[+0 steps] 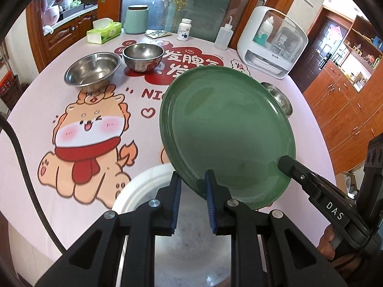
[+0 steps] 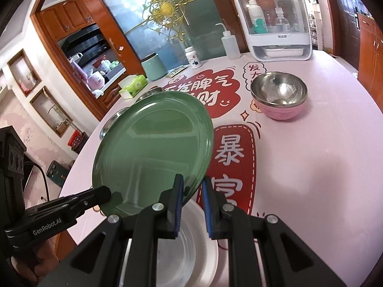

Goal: Organize plates and bowls

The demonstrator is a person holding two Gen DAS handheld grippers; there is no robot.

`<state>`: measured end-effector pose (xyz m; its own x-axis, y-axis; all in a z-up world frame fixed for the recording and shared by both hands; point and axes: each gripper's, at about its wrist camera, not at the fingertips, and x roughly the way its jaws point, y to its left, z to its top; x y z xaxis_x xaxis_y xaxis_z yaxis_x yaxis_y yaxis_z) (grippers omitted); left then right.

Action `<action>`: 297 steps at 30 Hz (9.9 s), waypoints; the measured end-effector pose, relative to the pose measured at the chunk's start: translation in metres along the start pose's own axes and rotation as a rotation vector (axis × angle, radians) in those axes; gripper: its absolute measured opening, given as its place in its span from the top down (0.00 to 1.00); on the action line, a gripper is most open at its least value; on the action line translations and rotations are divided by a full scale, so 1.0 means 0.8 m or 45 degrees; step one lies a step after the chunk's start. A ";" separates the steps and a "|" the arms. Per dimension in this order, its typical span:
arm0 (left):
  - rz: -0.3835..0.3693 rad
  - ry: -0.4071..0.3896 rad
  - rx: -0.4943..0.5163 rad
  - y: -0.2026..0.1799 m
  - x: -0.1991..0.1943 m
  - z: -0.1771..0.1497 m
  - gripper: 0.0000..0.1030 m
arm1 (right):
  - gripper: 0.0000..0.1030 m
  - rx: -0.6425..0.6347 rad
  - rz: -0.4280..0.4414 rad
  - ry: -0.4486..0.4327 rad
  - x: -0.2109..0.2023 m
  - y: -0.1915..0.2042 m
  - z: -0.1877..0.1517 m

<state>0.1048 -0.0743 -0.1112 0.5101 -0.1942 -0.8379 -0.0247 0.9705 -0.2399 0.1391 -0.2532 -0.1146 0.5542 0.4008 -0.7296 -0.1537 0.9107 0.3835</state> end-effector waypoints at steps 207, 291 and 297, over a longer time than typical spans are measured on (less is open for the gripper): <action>-0.047 0.293 0.120 0.400 0.200 0.286 0.64 | 0.67 0.129 -0.099 0.158 0.353 0.283 0.112; -0.166 0.431 0.376 0.327 0.000 0.026 0.76 | 0.77 0.052 -0.131 0.179 0.121 0.292 -0.104; -0.203 0.494 0.428 0.321 0.000 0.013 0.75 | 0.77 0.077 -0.138 0.204 0.114 0.285 -0.119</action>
<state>0.1075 0.1762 -0.1676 0.1280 -0.3197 -0.9388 0.3363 0.9045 -0.2621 0.0765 0.0005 -0.1476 0.4269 0.3157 -0.8474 -0.0480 0.9437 0.3274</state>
